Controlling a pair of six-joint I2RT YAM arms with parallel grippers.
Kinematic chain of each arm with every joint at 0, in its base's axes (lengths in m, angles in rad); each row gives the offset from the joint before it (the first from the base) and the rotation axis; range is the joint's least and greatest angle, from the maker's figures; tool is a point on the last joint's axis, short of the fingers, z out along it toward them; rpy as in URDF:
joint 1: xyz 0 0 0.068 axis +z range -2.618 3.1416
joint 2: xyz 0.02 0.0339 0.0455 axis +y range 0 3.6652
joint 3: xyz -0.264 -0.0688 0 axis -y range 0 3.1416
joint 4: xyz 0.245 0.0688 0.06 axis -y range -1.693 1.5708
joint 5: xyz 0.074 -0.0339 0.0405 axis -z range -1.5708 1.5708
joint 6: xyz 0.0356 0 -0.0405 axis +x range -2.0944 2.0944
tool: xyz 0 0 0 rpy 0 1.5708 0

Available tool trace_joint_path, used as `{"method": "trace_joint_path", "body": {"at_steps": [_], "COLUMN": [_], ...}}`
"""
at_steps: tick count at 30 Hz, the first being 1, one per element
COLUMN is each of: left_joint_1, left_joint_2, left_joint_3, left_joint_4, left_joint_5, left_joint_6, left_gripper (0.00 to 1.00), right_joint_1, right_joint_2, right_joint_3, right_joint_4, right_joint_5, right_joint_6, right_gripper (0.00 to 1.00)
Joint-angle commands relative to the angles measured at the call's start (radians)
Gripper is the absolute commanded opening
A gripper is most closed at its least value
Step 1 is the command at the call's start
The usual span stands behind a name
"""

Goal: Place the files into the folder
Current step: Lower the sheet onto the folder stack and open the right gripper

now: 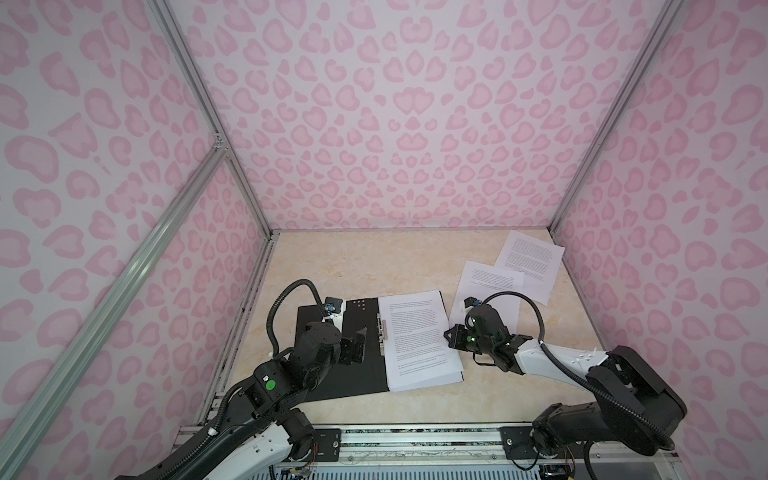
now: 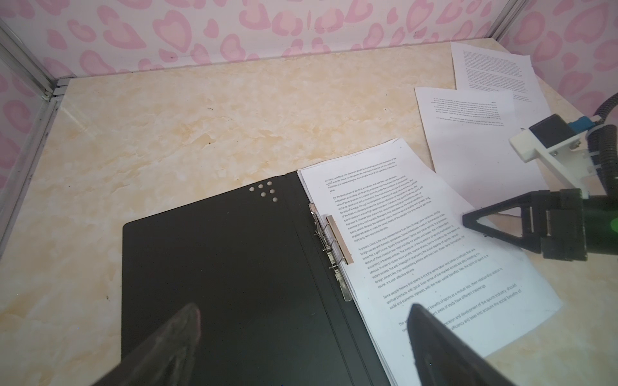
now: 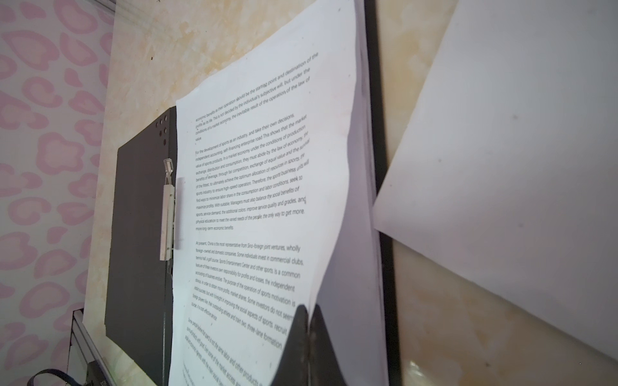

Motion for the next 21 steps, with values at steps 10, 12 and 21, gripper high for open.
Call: {"method": "trace_joint_path", "body": {"at_steps": [10,12,21], "left_joint_1": [0.000,0.000,0.001], "left_joint_2": [-0.008,-0.008,0.015], "left_joint_3": [0.005,0.005,0.027], "left_joint_4": [-0.003,-0.003,0.011], "left_joint_5": [-0.003,-0.002,0.099], "left_joint_6": [0.010,0.010,0.022], "left_gripper": [0.98,0.98,0.98], "right_joint_1": [0.013,0.012,-0.005], "right_joint_2": [0.020,0.009,-0.151], "right_joint_3": [0.012,0.010,0.081], "right_joint_4": [0.009,0.003,-0.322], "right_joint_5": [0.006,0.011,0.245], "right_joint_6": [-0.004,-0.006,-0.065], "right_gripper": [0.02,0.13,0.76]}}
